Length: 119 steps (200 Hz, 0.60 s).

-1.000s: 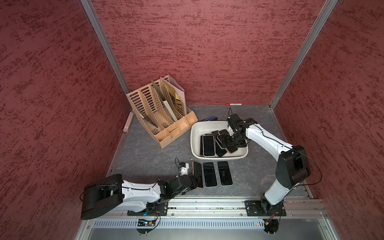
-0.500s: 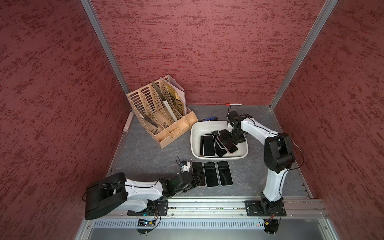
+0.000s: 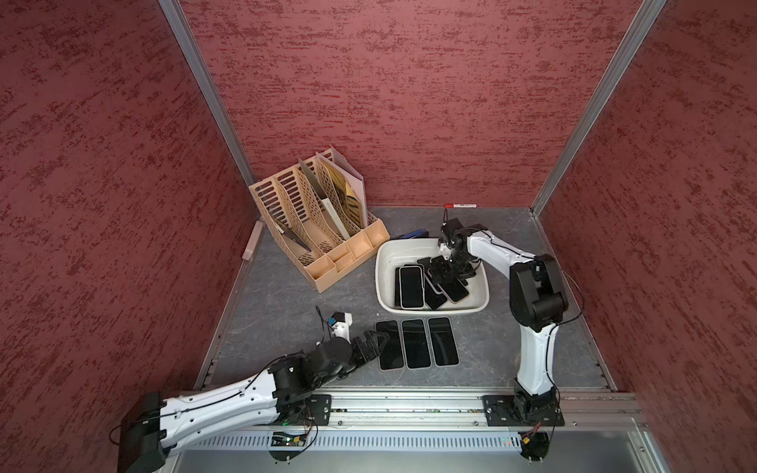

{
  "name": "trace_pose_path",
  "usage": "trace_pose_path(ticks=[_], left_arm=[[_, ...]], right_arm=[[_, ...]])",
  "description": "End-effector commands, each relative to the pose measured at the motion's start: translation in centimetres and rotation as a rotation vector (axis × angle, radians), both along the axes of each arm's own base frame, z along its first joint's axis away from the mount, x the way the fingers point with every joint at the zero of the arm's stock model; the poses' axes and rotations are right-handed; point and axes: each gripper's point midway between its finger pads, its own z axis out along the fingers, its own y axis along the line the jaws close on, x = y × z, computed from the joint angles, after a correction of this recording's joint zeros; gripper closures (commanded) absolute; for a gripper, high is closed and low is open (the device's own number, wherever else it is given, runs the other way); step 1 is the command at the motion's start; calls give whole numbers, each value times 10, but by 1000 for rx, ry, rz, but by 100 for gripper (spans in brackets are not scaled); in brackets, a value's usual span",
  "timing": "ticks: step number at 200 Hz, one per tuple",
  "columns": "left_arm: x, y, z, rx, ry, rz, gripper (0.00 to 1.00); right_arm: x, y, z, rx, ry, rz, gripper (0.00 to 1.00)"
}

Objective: Take the phone out of the storage box
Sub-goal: Pick up the phone from the storage box.

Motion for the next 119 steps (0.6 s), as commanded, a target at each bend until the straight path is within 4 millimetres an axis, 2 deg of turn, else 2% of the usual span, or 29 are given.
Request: trace_pose_path(ticks=[1,30,61,119], left_arm=[[2,12,-6,65,-5,15,0],[4,7,-5,61,-10,5,0],[5,-5,-8,58,-1,-22,0],[4,-24,-5,82,6,-91,0]], right_arm=[[7,3,4,19,-17,13,2],[-1,5,8,47,-17,3,2],[-12,-2,-3,18,8,7,3],[-19,1,-10,46,27,-13,19]])
